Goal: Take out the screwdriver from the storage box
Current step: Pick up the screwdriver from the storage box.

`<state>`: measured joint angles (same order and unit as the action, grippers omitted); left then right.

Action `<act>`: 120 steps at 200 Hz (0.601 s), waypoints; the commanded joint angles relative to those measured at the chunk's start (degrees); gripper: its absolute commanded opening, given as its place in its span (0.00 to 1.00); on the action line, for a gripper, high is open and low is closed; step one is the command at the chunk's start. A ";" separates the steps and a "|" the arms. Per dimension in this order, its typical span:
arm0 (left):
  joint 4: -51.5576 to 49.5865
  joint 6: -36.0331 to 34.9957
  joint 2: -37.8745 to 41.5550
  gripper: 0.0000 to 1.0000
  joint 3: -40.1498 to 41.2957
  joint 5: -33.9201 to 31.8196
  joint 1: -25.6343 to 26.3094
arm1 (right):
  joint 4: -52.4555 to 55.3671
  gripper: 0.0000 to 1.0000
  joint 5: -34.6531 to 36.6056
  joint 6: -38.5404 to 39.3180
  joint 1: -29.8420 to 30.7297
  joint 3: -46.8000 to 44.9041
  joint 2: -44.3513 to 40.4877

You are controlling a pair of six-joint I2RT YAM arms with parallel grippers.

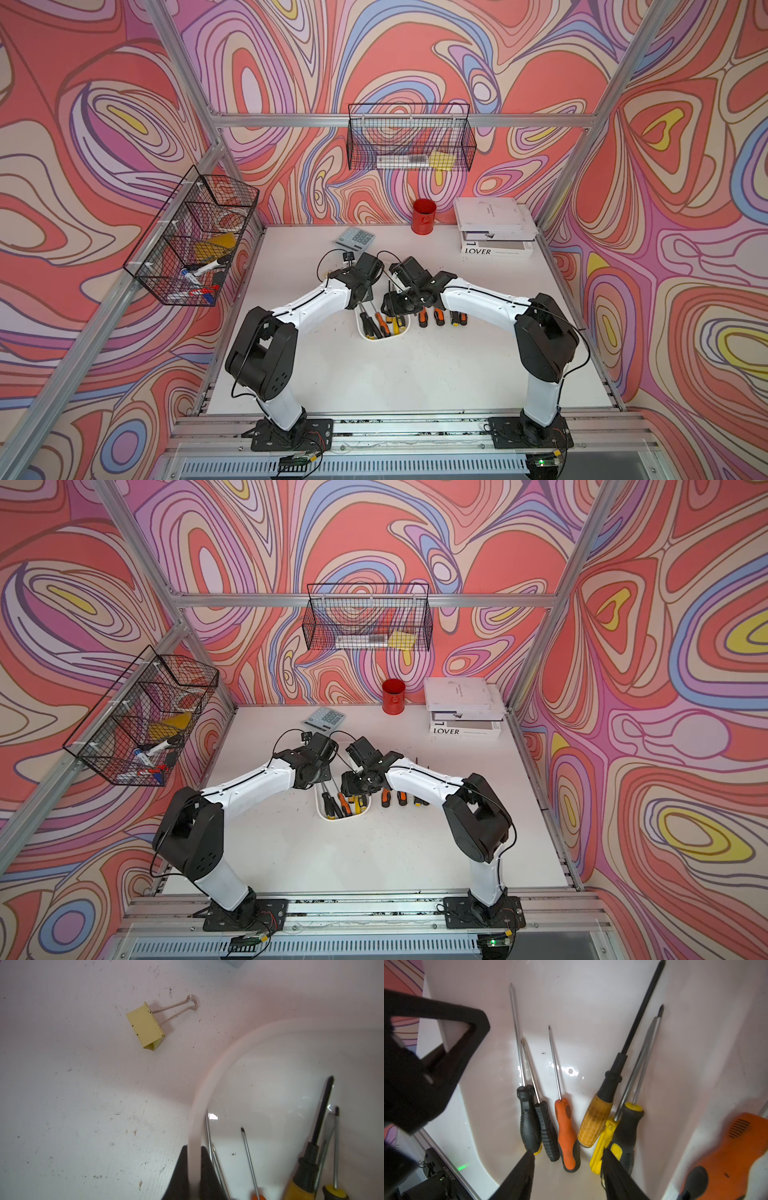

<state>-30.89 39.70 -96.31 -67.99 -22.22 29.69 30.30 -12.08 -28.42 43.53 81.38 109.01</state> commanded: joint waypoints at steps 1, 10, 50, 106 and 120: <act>-0.39 0.73 1.74 0.00 -1.01 -0.55 0.02 | 0.40 0.54 -0.47 -1.96 0.67 2.59 2.41; -0.33 0.73 1.74 0.00 -1.01 -0.55 0.06 | 1.42 0.53 -0.11 -2.09 0.78 3.50 3.17; -0.40 0.81 2.17 0.00 -0.66 -0.71 0.09 | 8.24 0.53 4.88 -3.41 1.62 8.08 6.06; -0.35 0.81 2.45 0.00 -0.57 -0.73 0.05 | 11.39 0.52 8.40 -9.11 1.90 9.25 8.35; -0.39 0.83 2.53 0.00 -0.64 -0.70 0.03 | 10.33 0.51 7.74 -10.39 1.91 8.81 8.85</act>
<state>-30.92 40.07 -95.88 -67.99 -22.04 29.69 39.92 -5.63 -35.38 45.04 90.11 115.98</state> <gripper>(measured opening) 0.104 0.518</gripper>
